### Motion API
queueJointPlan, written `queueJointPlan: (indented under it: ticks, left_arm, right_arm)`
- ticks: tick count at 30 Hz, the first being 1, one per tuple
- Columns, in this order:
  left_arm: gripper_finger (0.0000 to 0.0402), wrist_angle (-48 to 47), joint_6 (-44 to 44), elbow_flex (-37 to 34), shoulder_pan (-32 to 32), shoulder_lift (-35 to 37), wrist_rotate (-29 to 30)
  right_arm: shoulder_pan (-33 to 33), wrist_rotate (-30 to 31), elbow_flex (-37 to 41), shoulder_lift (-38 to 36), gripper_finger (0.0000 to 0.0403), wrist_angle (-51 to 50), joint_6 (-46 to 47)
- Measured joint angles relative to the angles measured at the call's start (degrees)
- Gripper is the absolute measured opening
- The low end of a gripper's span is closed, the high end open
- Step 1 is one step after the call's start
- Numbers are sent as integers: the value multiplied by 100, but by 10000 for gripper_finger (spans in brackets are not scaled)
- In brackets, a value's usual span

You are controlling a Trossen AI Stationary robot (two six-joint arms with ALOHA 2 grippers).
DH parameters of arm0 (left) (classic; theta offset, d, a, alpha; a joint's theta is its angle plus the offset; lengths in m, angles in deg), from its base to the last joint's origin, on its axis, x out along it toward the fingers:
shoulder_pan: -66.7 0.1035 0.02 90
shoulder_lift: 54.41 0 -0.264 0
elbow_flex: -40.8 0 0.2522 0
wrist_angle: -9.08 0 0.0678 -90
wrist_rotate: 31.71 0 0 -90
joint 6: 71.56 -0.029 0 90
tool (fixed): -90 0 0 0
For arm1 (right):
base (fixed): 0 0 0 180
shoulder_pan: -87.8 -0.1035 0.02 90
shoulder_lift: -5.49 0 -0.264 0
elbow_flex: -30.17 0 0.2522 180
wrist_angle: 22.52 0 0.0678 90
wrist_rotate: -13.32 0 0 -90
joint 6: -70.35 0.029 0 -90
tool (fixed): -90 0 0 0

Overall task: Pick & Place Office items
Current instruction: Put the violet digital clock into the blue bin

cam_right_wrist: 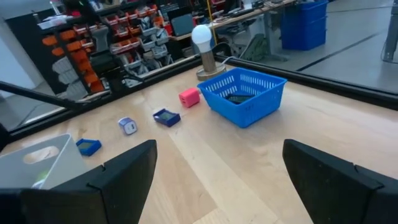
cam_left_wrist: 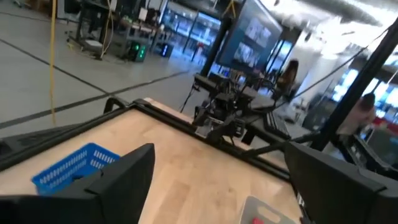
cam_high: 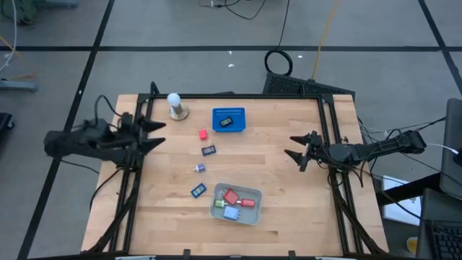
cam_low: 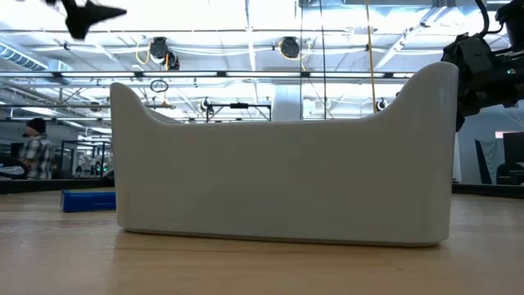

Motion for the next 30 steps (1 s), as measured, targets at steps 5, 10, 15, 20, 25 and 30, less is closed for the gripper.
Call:
queueJointPlan:
  ticks: [5,10,15,20,25,30]
  left_arm:
    - [347,-885,-347,1283,0,-835,-181]
    - [319,-1737,-322,2422,0,-1754,-283]
    - [314,-2679,85,3610,0,-2662,-183]
    - [336,-4062,530,4753,0,-3604,-152]
    - [351,-5239,1038,5399,2,-4478,-554]
    - [353,-5407,1090,5448,146,-5100,-1112]
  right_arm:
    - [0,-16,0,0,339,-88,-74]
    - [0,-13,0,0,339,-113,-437]
    - [0,-11,2,-2,339,-145,-461]
    - [0,-12,2,0,339,-288,-276]
    - [0,-13,2,0,339,-404,-76]
    - [0,-13,2,0,339,-414,-55]
